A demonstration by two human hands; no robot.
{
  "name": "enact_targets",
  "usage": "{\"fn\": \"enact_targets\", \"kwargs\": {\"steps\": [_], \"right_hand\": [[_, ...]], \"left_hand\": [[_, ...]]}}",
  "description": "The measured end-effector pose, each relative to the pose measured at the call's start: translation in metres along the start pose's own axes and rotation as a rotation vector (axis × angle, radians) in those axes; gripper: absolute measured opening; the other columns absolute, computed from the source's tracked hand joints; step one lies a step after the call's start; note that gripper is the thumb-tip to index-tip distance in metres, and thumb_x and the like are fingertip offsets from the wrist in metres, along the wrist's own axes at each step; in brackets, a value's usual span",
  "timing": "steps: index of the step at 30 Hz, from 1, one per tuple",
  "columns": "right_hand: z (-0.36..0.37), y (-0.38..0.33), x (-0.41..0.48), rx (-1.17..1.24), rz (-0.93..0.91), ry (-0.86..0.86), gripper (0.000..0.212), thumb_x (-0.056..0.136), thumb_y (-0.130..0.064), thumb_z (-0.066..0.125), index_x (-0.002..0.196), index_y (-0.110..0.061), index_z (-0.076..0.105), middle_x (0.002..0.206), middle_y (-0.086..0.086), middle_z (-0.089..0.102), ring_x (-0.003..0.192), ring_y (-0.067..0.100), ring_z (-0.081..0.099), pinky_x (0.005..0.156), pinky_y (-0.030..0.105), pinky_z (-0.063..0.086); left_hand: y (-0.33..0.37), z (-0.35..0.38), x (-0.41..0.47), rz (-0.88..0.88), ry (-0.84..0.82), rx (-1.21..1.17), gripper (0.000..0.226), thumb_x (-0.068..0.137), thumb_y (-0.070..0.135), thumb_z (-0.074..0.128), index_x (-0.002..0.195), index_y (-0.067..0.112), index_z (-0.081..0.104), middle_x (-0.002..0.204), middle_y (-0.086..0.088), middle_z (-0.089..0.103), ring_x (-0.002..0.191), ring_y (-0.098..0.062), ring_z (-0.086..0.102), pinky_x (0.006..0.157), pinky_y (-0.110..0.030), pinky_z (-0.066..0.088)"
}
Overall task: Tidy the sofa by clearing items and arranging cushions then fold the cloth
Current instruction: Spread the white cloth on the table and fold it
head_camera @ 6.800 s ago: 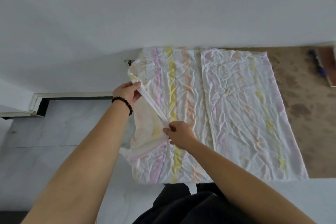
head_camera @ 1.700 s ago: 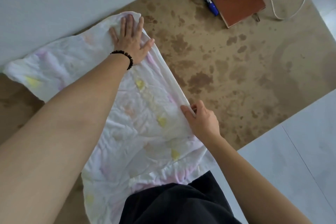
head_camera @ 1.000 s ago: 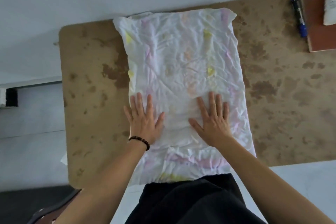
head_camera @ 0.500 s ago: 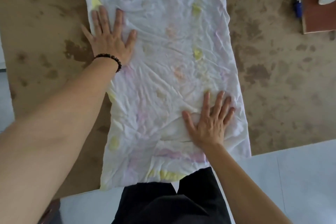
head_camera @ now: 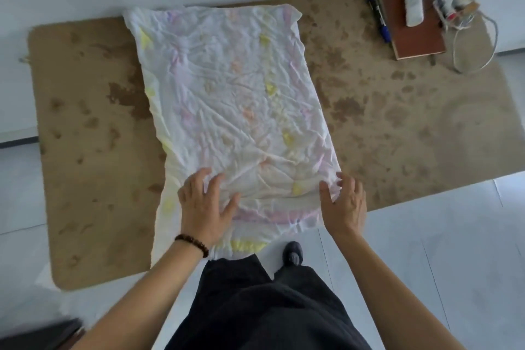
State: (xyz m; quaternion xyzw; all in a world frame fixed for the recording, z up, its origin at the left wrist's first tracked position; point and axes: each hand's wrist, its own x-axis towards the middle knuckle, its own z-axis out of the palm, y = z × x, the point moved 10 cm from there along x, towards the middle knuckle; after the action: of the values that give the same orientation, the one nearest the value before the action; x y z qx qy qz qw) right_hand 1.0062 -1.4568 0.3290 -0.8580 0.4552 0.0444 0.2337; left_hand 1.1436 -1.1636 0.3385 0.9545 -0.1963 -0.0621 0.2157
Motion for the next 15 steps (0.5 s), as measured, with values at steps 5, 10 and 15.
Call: {"fn": "enact_targets", "kwargs": {"steps": [5, 10, 15], "right_hand": [[0.019, 0.031, -0.018, 0.015, 0.112, -0.31, 0.053, 0.087, -0.062, 0.056, 0.118, -0.02, 0.053, 0.109, -0.001, 0.063, 0.099, 0.022, 0.061, 0.076, 0.032, 0.045], [0.027, 0.027, -0.023, 0.313, 0.077, -0.415, 0.029, 0.09, -0.043, 0.063, 0.11, -0.023, 0.056, 0.092, -0.01, 0.064, 0.085, 0.013, 0.06, 0.069, 0.026, 0.047], [0.056, 0.022, -0.045, 0.917, 0.274, -0.724, 0.019, 0.092, -0.027, 0.064, 0.101, -0.011, 0.062, 0.1, 0.011, 0.07, 0.088, 0.022, 0.066, 0.085, 0.033, 0.055]], "left_hand": [[0.035, 0.057, -0.079, 0.034, -0.264, 0.129, 0.051, 0.074, 0.069, 0.058, 0.101, 0.027, 0.067, 0.099, 0.002, 0.053, 0.09, -0.025, 0.053, 0.073, -0.038, 0.047], [0.054, 0.05, -0.096, -0.061, -0.114, 0.166, 0.022, 0.08, 0.038, 0.074, 0.093, 0.02, 0.074, 0.093, -0.004, 0.056, 0.088, -0.03, 0.054, 0.073, -0.039, 0.044], [0.064, 0.016, -0.131, -0.131, 0.052, 0.096, 0.034, 0.093, 0.036, 0.05, 0.106, 0.016, 0.074, 0.093, -0.004, 0.067, 0.084, -0.029, 0.061, 0.071, -0.038, 0.046]]}}
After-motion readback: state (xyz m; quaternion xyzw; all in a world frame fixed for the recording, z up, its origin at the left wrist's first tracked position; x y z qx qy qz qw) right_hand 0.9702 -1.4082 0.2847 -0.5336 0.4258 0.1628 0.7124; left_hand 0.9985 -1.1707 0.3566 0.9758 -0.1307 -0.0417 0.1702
